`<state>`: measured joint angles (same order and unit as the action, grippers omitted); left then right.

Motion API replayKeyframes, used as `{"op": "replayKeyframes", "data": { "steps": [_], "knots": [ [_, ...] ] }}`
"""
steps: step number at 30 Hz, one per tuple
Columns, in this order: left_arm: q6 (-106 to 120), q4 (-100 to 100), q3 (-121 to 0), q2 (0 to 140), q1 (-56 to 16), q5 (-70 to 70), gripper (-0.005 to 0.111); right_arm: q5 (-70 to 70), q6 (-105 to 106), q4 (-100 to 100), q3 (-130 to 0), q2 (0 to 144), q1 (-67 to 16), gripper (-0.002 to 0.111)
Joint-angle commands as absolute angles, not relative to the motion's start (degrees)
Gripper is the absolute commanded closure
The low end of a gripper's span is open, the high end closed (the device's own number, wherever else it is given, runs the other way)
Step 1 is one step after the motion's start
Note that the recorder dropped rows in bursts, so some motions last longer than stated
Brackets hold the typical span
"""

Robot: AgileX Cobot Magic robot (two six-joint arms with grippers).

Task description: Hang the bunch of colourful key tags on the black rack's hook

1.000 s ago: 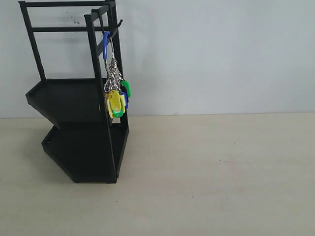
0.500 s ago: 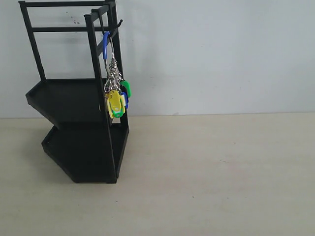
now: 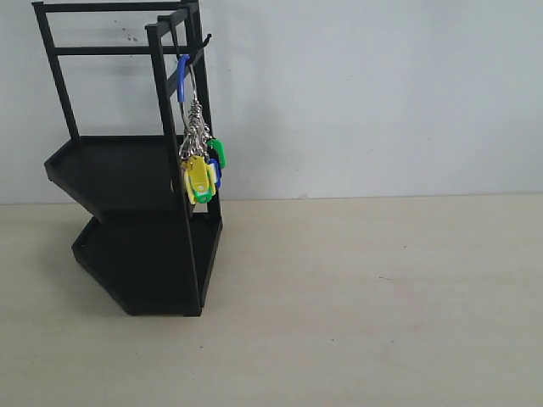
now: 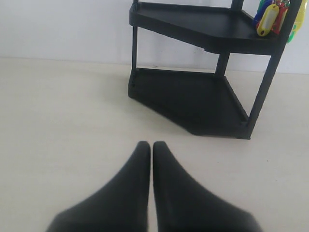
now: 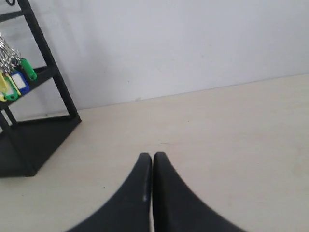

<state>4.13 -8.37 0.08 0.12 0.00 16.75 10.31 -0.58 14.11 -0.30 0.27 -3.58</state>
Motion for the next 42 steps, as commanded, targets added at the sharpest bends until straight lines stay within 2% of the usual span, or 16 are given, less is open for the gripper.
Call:
{"op": "replayKeyframes", "data": {
  "steps": [1,6,42],
  "knots": [
    [4.3,-8.1,0.0,0.0,0.0,16.3,0.102,13.8,-5.8,4.7,0.0,0.0,-3.4,0.108],
    [4.3,-8.1,0.0,0.0,0.0,16.3,0.102,20.5,-5.7,4.6,0.0,0.0,-3.4,0.108],
    [4.3,-8.1,0.0,0.0,0.0,16.3,0.102,20.8,-5.5,5.2,0.0,0.0,-3.4,0.108]
  ]
}}
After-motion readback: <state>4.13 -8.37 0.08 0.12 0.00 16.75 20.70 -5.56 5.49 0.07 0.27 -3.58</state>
